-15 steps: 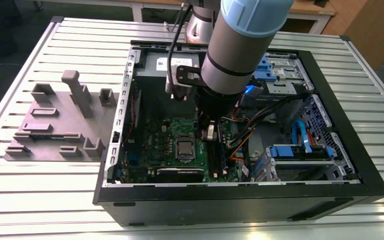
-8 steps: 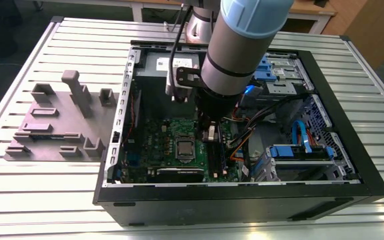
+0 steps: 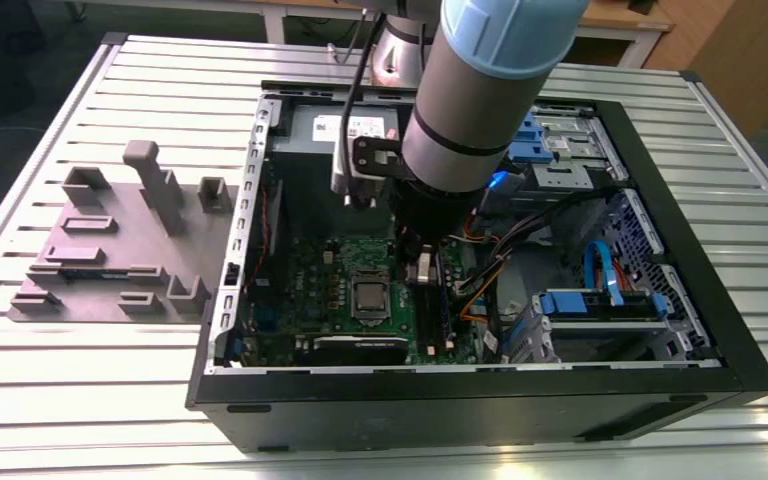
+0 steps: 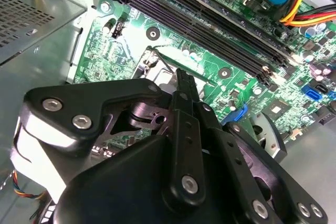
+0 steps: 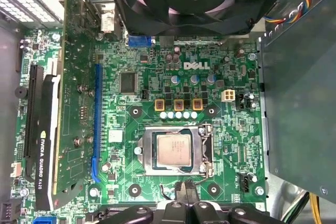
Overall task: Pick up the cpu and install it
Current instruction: 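Install the first cpu locking lever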
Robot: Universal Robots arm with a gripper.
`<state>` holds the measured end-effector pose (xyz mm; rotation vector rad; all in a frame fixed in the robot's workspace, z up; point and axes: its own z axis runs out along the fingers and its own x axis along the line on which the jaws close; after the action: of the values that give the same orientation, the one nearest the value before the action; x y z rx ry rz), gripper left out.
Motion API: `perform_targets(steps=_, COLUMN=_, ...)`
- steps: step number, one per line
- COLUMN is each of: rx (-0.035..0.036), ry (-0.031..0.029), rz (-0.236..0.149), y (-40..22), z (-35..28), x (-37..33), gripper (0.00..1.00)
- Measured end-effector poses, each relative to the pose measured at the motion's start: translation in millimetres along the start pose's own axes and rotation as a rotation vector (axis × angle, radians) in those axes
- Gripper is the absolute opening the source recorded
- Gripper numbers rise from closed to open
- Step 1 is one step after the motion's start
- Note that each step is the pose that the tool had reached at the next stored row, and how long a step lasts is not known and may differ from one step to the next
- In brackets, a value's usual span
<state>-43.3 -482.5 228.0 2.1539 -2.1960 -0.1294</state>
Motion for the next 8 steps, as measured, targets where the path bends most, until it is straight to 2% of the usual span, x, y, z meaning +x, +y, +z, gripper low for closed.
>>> perform_targets(steps=8, rx=-0.0002, ry=0.0017, rz=-0.016, y=-0.3, z=0.3, x=3.1, gripper=0.11)
